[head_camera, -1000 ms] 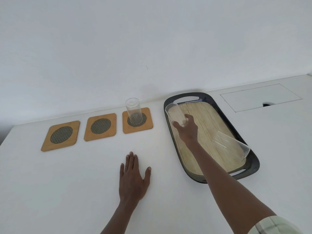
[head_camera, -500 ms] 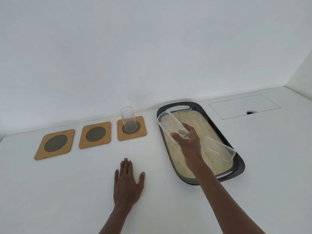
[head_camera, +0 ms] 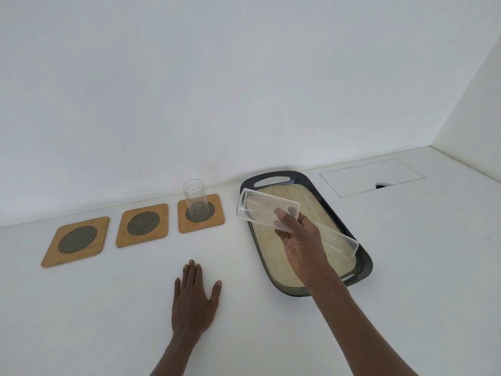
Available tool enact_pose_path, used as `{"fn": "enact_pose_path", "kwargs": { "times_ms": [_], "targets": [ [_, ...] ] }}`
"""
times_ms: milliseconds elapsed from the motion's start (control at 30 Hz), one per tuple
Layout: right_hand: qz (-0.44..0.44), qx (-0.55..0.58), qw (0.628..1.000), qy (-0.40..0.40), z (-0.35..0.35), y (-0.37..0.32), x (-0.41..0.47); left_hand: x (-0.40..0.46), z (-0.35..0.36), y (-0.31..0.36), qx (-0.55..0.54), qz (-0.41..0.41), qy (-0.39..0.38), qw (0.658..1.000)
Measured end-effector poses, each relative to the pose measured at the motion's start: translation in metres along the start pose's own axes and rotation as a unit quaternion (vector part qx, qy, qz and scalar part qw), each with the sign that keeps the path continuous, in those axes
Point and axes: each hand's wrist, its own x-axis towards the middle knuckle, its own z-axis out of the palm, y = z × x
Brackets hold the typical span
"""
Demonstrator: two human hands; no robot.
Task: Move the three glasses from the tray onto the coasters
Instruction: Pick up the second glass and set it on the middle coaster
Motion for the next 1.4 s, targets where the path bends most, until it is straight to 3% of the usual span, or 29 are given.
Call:
{"fn": "enact_pose_path", "kwargs": {
  "times_ms": [100, 633, 967, 1400],
  "targets": [
    [0.007, 0.037, 0.999, 0.002, 0.001, -0.004, -0.001, 0.000, -0.001, 0.000, 0.002, 0.002, -0.003, 1.000],
    [0.020, -0.015, 1.000, 0.017, 0.013, 0.012, 0.001, 0.005, -0.006, -0.016, -0.042, 0.022, -0.040, 0.998],
    [-0.014, -0.120, 0.993, 0.006, 0.077, 0.056, 0.014, 0.019, -0.054, -0.104, -0.011, -0.028, 0.001, 1.000],
    [-0.070, -0.283, 0.956, -0.018, 0.181, 0.128, 0.035, 0.031, -0.087, -0.208, 0.011, -0.123, 0.018, 0.992]
  ]
}}
